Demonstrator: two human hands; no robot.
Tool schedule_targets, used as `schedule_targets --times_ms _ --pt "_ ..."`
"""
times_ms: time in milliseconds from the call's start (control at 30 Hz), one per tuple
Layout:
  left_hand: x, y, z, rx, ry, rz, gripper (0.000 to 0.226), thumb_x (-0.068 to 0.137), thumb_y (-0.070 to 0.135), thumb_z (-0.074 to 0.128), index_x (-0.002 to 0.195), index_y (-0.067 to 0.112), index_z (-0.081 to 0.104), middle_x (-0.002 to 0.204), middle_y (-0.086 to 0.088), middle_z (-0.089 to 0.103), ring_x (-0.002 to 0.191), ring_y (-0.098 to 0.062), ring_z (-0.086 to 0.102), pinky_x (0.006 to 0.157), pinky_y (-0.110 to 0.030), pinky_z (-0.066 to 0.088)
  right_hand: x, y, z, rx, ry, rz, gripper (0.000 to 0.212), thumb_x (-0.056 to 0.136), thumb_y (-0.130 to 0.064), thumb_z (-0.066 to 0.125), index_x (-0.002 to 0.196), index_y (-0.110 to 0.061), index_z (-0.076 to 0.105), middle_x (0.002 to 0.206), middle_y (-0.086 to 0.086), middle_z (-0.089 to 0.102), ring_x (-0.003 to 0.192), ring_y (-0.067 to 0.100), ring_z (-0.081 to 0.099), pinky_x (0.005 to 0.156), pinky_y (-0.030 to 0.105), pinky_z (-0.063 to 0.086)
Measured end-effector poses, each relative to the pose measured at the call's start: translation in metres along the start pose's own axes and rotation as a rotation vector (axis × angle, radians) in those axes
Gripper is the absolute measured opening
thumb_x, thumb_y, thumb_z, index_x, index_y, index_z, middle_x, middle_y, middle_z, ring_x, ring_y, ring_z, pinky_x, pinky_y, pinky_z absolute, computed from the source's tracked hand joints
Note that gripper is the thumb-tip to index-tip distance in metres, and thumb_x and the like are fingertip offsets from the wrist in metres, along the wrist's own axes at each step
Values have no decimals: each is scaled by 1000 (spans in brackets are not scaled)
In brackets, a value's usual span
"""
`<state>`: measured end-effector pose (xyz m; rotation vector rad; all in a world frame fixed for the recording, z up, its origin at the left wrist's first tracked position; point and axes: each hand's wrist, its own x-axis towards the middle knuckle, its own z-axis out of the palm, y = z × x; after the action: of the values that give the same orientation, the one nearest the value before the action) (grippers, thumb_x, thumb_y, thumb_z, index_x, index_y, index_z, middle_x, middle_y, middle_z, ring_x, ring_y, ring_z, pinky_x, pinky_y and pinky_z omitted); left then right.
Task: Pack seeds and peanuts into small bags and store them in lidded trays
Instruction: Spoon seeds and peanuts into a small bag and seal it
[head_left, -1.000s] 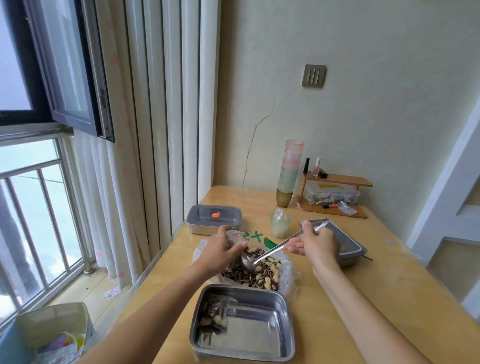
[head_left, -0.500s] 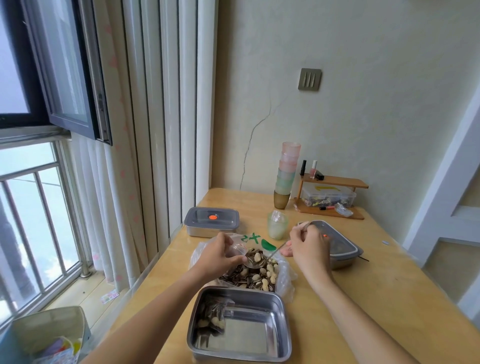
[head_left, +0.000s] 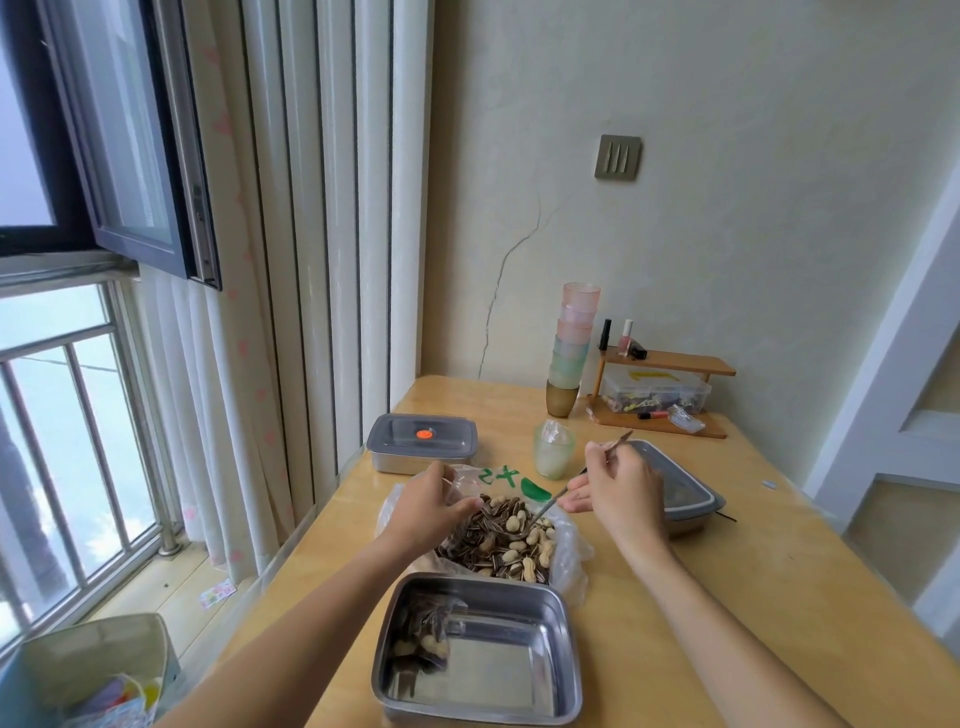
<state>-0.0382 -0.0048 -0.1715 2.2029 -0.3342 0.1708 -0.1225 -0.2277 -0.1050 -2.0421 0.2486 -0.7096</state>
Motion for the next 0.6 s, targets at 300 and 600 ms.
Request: schedule_targets --times_ms 300,600 --pt "3 -6 2 -10 -1 12 58 84 45 81 126 13 57 105 3 70 94 -10 63 73 -20 48 22 7 13 317 36 331 27 108 -25 53 100 0 60 70 12 77 61 29 77 62 40 65" --pt "3 -7 4 -5 -20 11 58 86 43 80 128 13 55 112 2 67 99 -11 63 72 -13 45 21 19 20 138 -28 193 25 109 -25 46 97 -9 61 73 8 76 62 23 77 72 48 64"
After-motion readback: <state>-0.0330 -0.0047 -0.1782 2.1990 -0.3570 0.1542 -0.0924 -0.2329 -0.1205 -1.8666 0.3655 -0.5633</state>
